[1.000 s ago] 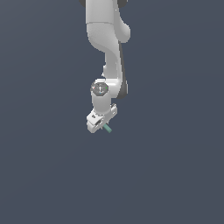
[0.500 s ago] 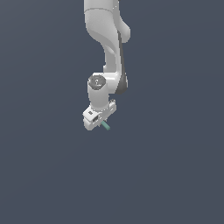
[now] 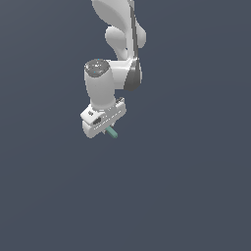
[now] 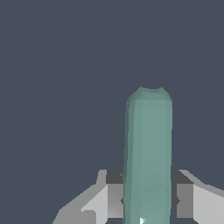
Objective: Pick up the object and move it to a goal position.
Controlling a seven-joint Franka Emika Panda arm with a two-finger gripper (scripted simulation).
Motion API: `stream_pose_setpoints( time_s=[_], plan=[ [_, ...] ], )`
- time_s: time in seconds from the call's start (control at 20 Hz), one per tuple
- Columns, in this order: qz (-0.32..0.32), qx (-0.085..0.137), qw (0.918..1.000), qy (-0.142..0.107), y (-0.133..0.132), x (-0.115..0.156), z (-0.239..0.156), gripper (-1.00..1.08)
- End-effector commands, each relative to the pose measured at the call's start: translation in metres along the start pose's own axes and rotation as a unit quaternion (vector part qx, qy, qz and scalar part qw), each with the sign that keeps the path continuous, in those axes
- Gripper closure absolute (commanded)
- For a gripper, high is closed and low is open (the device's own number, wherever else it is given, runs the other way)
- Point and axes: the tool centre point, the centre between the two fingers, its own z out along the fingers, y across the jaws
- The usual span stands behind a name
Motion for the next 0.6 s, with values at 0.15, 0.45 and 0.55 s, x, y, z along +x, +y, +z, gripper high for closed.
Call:
stream_pose_setpoints(
  time_s=[0.15,0.45,0.55],
  plan=[
    [0.0,0.0,1.0,0.0,0.016,-0.002,-0.058,1.08],
    [0.0,0.0,1.0,0.0,0.031,-0.004,-0.104,1.08],
    [0.0,0.0,1.0,0.0,0.035,-0.004,-0.115,1.08]
  ],
)
